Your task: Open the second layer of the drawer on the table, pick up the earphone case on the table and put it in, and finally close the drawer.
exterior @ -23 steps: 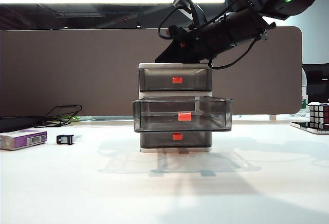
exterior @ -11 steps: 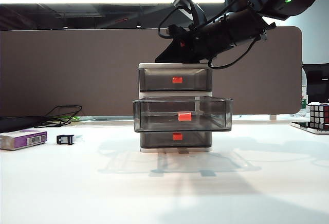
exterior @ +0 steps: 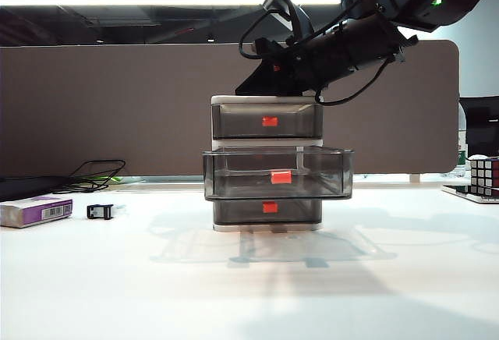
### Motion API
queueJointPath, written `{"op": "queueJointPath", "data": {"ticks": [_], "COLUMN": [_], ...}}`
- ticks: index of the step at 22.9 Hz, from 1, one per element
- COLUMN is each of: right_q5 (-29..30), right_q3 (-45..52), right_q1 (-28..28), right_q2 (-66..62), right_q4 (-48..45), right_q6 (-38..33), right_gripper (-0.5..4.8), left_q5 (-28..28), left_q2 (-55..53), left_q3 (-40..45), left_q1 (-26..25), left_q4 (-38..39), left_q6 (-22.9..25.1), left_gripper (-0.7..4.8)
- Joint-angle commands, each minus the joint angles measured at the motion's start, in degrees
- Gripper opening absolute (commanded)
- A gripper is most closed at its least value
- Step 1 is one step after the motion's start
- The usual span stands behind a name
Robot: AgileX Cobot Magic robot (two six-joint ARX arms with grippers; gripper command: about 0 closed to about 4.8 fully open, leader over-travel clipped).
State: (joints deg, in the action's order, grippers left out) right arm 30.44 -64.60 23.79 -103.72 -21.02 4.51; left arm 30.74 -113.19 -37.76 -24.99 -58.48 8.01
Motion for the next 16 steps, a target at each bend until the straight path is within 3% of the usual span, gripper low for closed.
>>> {"op": "queueJointPath", "data": {"ticks": [1, 3, 6, 12, 16], "right_q5": [-1.0, -1.0, -0.9, -0.7, -0.7], "right_q3": [1.5, 1.5, 1.5, 1.5, 1.5], "right_q1": [0.0, 0.0, 0.0, 0.1, 0.1], "right_q2": [-1.8, -1.8, -1.8, -1.8, -1.8], "right_q4": [8.3, 8.1, 7.5, 7.1, 7.1], "right_q6": [-1.5, -1.5, -2.2, -3.0, -3.0], "right_gripper": [-0.05, -0.05, -0.05, -0.05, -0.05], "left_q5": [-0.1, -0.1, -0.1, 0.0, 0.1], "left_q2": [3.6, 6.2, 13.9, 25.2, 36.9], "left_q3": [1.5, 2.8, 7.3, 13.7, 17.7], "left_q1": [-0.1, 0.0, 1.4, 6.9, 13.6], "left_q4": [-1.3, -1.2, -1.0, -0.8, 2.1], "left_q6": [-1.4, -1.9, -8.9, -7.0, -9.1], "left_gripper": [1.82, 1.82, 1.83, 1.83, 1.83]}}
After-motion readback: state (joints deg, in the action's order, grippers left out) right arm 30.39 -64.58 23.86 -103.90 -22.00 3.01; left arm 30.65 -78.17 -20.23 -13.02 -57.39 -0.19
